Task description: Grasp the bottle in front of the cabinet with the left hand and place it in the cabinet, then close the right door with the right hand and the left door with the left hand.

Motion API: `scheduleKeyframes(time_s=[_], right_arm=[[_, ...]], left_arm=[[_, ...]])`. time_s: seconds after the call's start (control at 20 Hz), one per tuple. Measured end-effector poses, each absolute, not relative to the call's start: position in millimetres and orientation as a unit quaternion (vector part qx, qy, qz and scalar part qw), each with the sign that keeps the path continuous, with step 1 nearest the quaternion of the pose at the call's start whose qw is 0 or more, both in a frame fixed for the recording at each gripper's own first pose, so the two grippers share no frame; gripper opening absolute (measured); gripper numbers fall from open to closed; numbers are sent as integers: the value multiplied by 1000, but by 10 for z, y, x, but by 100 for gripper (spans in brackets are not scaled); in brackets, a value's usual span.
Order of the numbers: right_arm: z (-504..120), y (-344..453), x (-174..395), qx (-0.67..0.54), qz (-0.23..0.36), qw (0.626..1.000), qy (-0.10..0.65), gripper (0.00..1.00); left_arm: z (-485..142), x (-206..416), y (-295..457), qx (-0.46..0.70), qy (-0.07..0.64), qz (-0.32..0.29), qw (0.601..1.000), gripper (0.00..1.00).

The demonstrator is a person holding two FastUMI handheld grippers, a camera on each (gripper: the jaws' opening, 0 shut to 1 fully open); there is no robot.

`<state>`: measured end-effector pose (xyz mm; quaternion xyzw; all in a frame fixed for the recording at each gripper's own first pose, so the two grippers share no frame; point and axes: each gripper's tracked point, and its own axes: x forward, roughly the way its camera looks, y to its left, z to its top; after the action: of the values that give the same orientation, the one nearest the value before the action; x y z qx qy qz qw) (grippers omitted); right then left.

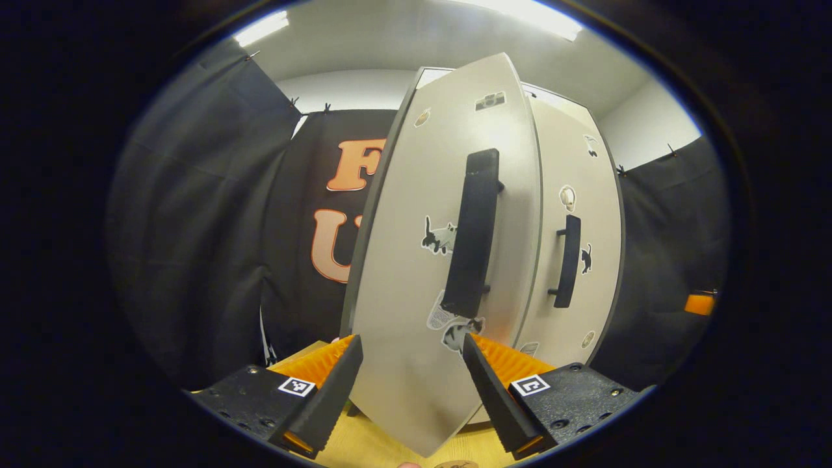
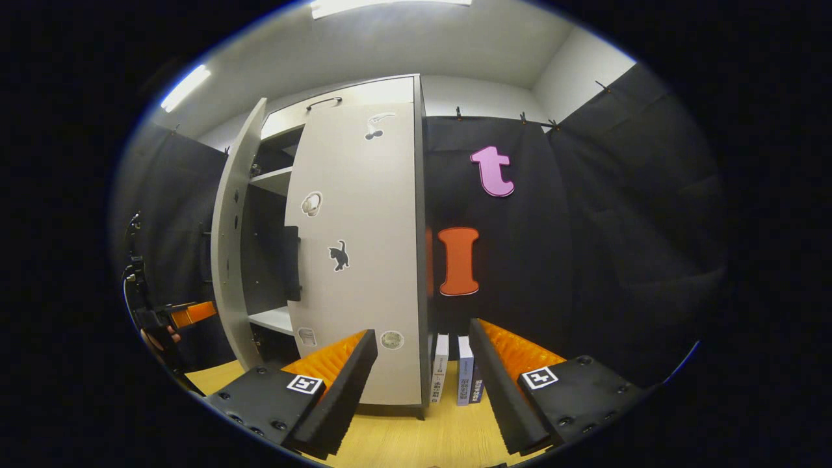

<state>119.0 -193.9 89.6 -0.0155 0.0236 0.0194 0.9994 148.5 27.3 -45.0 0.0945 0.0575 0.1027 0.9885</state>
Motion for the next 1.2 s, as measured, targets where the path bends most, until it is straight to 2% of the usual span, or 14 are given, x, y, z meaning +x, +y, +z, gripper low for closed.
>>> scheduleKeyframes(time_s=[0.2, 0.25, 0.7, 1.2], right_arm=[[854, -1962, 1129, -12, 19, 999, 27, 95], [847, -1967, 1115, -11, 19, 999, 29, 95], [825, -1970, 1116, -9, 17, 999, 34, 95], [678, -1852, 950, -19, 33, 999, 33, 95]], left_arm=[[-454, 1422, 218, 89, 55, 101, 989, 92], [-443, 1389, 210, 92, 53, 103, 989, 95], [-225, 1106, 57, 115, 28, 117, 986, 92], [-345, 683, -171, 108, 41, 121, 986, 95]])
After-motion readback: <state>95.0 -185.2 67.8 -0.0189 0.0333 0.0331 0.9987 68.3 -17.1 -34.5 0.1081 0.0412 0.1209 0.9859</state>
